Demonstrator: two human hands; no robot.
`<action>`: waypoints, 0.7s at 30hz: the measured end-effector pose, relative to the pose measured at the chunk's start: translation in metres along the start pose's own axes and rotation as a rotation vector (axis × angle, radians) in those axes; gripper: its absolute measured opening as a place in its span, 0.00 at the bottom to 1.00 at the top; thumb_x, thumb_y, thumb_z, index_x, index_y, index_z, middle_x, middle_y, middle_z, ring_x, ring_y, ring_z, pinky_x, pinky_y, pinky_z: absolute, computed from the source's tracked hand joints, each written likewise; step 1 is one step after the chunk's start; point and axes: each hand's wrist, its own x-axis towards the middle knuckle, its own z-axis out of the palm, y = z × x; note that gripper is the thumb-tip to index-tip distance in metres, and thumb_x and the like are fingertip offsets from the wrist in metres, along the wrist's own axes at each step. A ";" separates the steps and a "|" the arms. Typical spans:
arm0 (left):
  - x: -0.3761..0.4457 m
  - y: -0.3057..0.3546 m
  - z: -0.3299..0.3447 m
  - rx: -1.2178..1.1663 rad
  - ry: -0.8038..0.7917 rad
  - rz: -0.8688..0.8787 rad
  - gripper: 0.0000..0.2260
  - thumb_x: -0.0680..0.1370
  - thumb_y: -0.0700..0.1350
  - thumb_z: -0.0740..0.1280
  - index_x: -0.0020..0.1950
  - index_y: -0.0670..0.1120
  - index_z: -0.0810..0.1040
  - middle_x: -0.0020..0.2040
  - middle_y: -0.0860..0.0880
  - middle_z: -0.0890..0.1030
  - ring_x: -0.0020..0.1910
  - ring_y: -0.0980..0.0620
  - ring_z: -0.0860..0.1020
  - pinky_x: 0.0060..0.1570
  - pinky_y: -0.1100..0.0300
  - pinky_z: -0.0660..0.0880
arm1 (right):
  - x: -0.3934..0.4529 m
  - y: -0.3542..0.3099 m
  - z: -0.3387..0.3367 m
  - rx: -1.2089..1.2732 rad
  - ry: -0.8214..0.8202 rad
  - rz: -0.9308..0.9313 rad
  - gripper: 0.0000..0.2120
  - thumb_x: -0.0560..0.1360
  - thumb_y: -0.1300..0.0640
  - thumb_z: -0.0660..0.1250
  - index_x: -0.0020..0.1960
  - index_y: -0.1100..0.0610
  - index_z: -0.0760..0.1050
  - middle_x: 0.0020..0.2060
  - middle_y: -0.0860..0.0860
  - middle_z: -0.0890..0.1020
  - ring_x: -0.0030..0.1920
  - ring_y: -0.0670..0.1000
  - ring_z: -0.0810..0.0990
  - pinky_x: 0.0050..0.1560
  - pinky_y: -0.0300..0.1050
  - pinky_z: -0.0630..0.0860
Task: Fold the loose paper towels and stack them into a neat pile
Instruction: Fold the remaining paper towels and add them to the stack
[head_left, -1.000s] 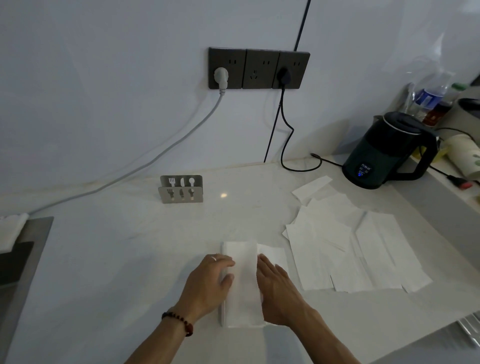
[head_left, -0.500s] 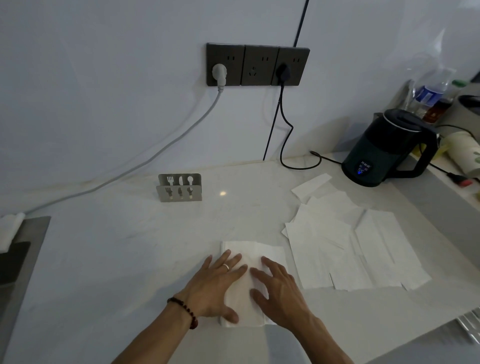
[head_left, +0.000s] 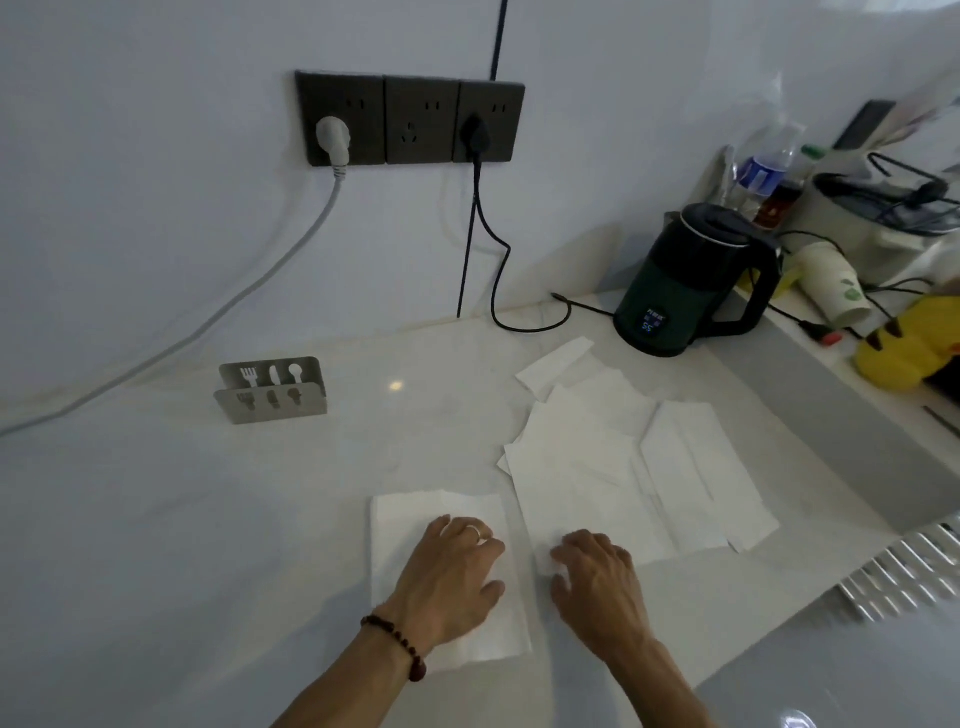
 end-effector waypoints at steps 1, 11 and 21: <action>0.004 0.004 0.001 0.003 0.011 0.002 0.22 0.81 0.55 0.58 0.73 0.49 0.68 0.74 0.49 0.67 0.74 0.51 0.60 0.76 0.54 0.49 | 0.001 0.004 0.001 -0.012 -0.004 -0.010 0.12 0.57 0.60 0.79 0.37 0.52 0.80 0.39 0.48 0.80 0.37 0.53 0.81 0.36 0.46 0.78; 0.020 0.023 -0.013 -0.767 0.111 -0.378 0.12 0.81 0.51 0.61 0.52 0.46 0.81 0.48 0.52 0.83 0.45 0.57 0.81 0.54 0.55 0.78 | 0.007 -0.008 -0.021 0.457 0.093 0.074 0.05 0.72 0.63 0.69 0.45 0.54 0.79 0.43 0.42 0.81 0.45 0.44 0.77 0.46 0.38 0.74; 0.032 0.019 -0.030 -1.955 0.084 -0.693 0.15 0.79 0.44 0.67 0.64 0.41 0.72 0.55 0.39 0.82 0.48 0.42 0.83 0.43 0.52 0.79 | 0.012 -0.051 -0.083 1.094 -0.056 0.224 0.07 0.76 0.63 0.66 0.41 0.55 0.79 0.36 0.49 0.83 0.37 0.47 0.81 0.42 0.42 0.78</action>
